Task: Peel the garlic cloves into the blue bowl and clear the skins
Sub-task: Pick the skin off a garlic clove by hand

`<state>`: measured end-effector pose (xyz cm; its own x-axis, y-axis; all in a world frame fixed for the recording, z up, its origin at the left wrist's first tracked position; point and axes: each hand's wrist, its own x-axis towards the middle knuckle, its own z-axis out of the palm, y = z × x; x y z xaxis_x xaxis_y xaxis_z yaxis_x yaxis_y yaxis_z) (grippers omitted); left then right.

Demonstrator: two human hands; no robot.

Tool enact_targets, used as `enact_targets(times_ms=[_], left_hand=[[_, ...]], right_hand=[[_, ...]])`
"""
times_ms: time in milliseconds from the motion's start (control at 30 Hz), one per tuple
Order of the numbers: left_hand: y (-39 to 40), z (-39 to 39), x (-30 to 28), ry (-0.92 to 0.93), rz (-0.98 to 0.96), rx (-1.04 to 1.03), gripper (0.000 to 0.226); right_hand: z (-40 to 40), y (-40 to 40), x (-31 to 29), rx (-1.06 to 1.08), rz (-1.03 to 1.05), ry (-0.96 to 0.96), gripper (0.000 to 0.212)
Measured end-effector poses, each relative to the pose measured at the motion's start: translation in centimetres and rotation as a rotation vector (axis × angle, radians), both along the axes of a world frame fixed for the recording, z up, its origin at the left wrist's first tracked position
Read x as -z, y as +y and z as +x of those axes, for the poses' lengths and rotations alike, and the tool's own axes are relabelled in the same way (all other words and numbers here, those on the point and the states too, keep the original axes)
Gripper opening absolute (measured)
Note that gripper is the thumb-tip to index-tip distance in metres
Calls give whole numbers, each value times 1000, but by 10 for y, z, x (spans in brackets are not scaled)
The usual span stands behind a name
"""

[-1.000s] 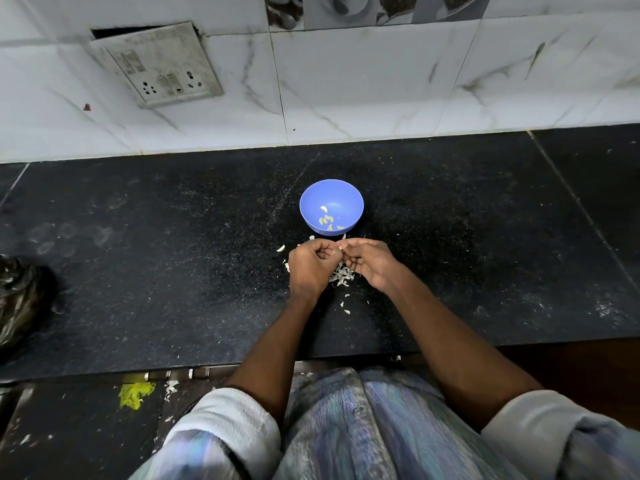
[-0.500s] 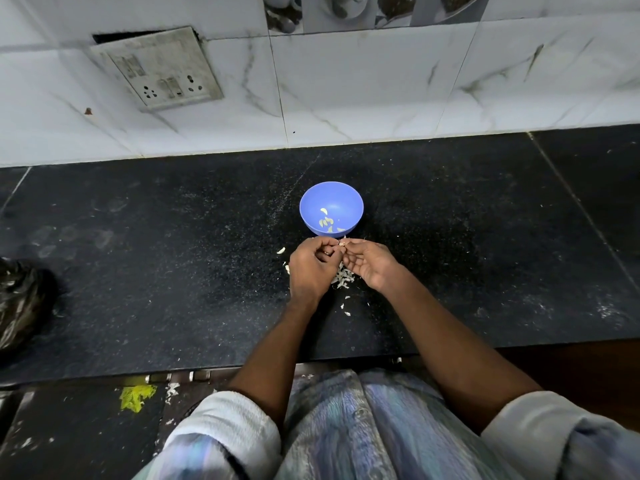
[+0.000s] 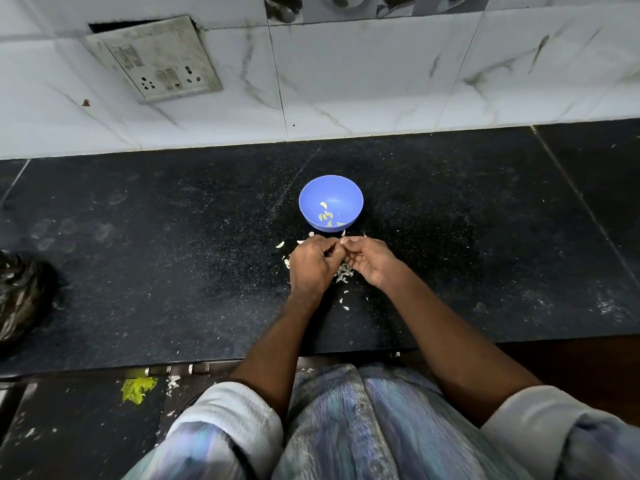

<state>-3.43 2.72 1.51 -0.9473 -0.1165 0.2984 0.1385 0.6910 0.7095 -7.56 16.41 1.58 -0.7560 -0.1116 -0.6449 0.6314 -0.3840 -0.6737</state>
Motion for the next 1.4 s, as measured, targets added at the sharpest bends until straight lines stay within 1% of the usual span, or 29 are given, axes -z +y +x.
enact_targets(times_ms=[100, 233, 300, 500, 600, 700, 767, 833, 900, 967, 1000, 1067, 1133, 1167, 1200, 1233, 1267, 1367, 1400], left_hand=[[-3, -4, 3, -10, 70, 11, 10], [0, -2, 2, -43, 248, -7, 15], [-1, -2, 1, -38, 286, -6, 14], [-7, -2, 1, 3, 192, 18, 9], [-5, -2, 2, 11, 225, -1, 10], [-6, -3, 4, 5, 278, -4, 12], [-7, -5, 5, 12, 274, 4, 12], [-7, -6, 6, 34, 271, -6, 13], [-8, -6, 7, 32, 310, -15, 12], [-8, -5, 11, -33, 402, -10, 12], [-8, -5, 14, -94, 487, -20, 12], [-5, -7, 17, -221, 726, -83, 13], [3, -8, 12, -310, 982, -160, 14], [6, -9, 9, -335, 1071, -172, 13], [7, -9, 6, -345, 1102, -168, 13], [7, -10, 7, -333, 1072, -151, 14], [4, -11, 8, -298, 984, -121, 14], [-8, -13, 11, -131, 616, 68, 12], [-10, -13, 12, -104, 547, 119, 12]], right_hand=[[2, 3, 0, -7, -18, -12, 14], [-2, 2, -1, 12, -36, -23, 15], [-4, 0, -2, 24, -30, -19, 13], [0, -3, -3, -1, -5, 29, 5], [0, -1, -1, -20, 3, 57, 4], [0, -2, -1, -38, 54, 115, 5], [0, 0, 1, -47, 63, 132, 4], [1, 1, 1, -69, 61, 129, 9], [1, 2, 0, -101, 69, 129, 13], [0, 2, -1, -130, 98, 146, 11], [0, 1, -1, -137, 125, 162, 9], [0, 0, -1, -136, 185, 210, 5], [2, -3, -1, -130, 226, 275, 5], [2, -3, -2, -128, 232, 297, 7], [2, -3, -4, -125, 223, 299, 8], [2, -2, -6, -120, 197, 280, 9], [1, -1, -8, -116, 151, 230, 11], [-2, 7, -11, -136, -3, -34, 15], [-2, 9, -11, -144, -20, -103, 15]])
